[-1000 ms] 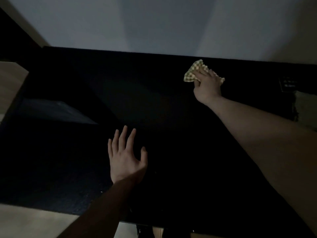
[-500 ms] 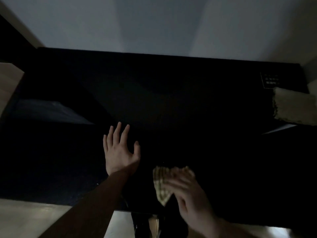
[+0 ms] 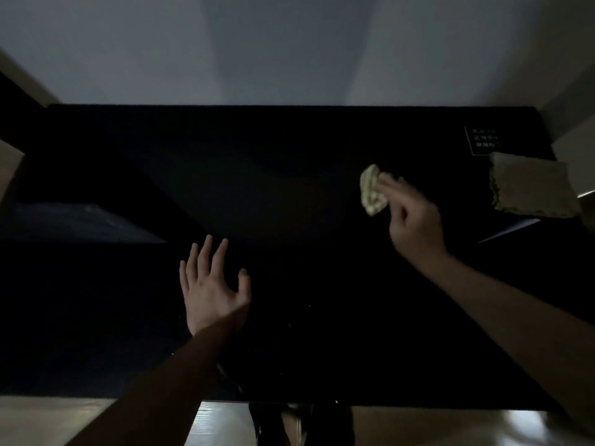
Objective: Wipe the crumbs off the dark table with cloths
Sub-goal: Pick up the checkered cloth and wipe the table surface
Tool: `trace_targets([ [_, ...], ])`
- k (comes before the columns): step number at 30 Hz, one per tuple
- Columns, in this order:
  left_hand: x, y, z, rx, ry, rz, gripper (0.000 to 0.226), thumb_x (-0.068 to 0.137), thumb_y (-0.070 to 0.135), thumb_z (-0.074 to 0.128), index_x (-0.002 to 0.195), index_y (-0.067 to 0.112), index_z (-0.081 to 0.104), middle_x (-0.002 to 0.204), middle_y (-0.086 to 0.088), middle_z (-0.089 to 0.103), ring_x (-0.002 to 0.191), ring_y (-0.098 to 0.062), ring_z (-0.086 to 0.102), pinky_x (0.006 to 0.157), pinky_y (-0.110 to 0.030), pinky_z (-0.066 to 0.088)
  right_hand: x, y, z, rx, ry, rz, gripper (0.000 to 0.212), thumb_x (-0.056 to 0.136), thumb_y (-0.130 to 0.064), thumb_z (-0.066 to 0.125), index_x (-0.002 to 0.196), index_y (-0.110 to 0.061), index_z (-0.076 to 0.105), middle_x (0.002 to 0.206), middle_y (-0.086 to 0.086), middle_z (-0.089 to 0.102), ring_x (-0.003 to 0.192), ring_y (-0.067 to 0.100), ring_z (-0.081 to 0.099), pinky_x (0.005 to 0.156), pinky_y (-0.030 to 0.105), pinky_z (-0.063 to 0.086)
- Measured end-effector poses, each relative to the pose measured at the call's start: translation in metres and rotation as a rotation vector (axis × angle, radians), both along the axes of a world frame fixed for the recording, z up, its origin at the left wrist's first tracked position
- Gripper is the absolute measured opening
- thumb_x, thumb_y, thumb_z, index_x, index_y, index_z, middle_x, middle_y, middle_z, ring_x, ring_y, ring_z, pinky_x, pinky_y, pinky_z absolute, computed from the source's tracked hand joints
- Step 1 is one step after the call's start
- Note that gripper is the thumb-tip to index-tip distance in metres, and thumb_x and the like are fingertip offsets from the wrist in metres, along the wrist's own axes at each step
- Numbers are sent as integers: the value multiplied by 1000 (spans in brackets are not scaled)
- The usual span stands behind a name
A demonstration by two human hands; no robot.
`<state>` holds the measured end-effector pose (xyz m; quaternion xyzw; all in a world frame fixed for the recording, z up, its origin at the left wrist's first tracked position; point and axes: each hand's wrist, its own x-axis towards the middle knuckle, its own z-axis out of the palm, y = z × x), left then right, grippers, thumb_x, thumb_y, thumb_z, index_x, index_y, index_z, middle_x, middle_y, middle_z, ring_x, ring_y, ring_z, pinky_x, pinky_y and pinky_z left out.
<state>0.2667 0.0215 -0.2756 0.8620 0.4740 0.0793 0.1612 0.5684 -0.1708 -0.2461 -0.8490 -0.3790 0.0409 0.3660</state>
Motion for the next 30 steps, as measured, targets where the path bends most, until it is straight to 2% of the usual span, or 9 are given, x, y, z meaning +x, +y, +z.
trace_targets([
  [2,0,0,0,3,6,2,65,89,47,53,150,32,35,163,8,23,154,-14,8,126,-45,9,46,20,-5,-84,-44,-91,43,100,3,44,132,-13,68,144,7,62,140,26,53,123,40,35],
  [6,-1,0,-2,11,-1,-3,66,88,50,48,150,33,35,163,9,23,154,-13,8,126,-46,9,77,36,-21,-403,25,-151,44,106,-19,46,149,-25,52,167,4,32,155,35,22,127,51,12],
  [8,0,1,-2,8,-1,-11,66,87,51,47,150,33,35,163,9,23,154,-13,8,126,-46,9,65,33,-32,-392,-33,-171,45,106,-20,47,151,-22,50,168,5,31,156,34,22,127,48,9],
  [16,0,-1,4,-9,6,-9,66,87,52,46,150,33,35,163,9,23,154,-14,8,126,-46,9,-34,-45,-28,-240,18,-3,49,98,-10,39,141,-18,61,158,5,48,153,30,33,127,51,21],
  [22,0,-2,5,-13,6,-10,66,87,53,44,149,34,35,163,9,23,154,-14,8,126,-46,10,-143,-124,-36,-166,95,62,82,84,12,67,144,-42,52,160,-20,41,153,9,34,129,33,20],
  [24,0,-3,4,-11,8,-12,65,87,53,44,149,33,35,163,8,23,154,-14,8,126,-46,10,-171,-140,-37,-53,114,61,64,98,-6,60,142,-51,52,158,-23,43,150,11,40,125,34,30],
  [26,1,-3,4,-9,6,-8,65,87,52,45,149,33,36,163,8,24,154,-14,8,126,-46,10,-185,-149,-38,21,121,72,42,108,-24,44,141,-47,56,155,-20,48,147,14,45,118,42,39],
  [28,0,-3,4,-5,5,-4,65,87,51,46,149,33,36,162,8,24,154,-14,9,126,-46,10,-177,-145,-37,15,152,50,39,107,-24,43,136,-43,62,151,-21,53,143,13,50,112,47,44],
  [30,0,-3,3,-5,6,-4,64,89,51,47,149,33,36,162,8,24,154,-14,9,126,-46,10,-149,-130,-30,27,234,5,55,101,-5,54,134,-48,61,148,-24,55,140,8,52,115,48,43],
])
